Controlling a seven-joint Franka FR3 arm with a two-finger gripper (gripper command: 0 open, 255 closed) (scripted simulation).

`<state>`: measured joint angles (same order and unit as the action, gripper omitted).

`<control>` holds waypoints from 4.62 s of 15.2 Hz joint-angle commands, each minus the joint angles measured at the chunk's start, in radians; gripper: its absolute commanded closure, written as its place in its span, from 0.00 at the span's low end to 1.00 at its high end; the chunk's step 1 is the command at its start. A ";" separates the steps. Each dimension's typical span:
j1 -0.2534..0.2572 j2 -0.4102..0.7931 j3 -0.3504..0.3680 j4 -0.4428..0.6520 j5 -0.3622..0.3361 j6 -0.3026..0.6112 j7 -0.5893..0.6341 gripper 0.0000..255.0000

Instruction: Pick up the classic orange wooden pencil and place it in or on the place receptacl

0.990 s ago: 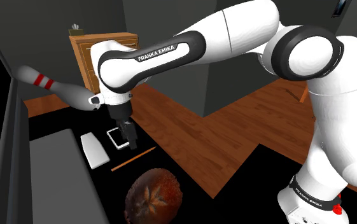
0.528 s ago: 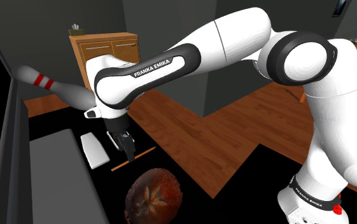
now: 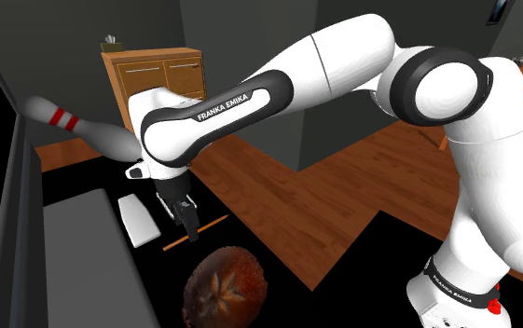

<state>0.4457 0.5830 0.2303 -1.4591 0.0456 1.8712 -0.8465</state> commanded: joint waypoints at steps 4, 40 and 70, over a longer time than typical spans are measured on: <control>0.000 0.000 0.000 0.000 0.000 0.000 0.000 1.00; 0.028 -0.177 0.034 0.049 0.032 -0.212 0.080 1.00; 0.112 -0.336 0.102 -0.386 0.087 0.091 0.196 1.00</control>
<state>0.5577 0.2395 0.3332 -1.8415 0.1335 1.9647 -0.6504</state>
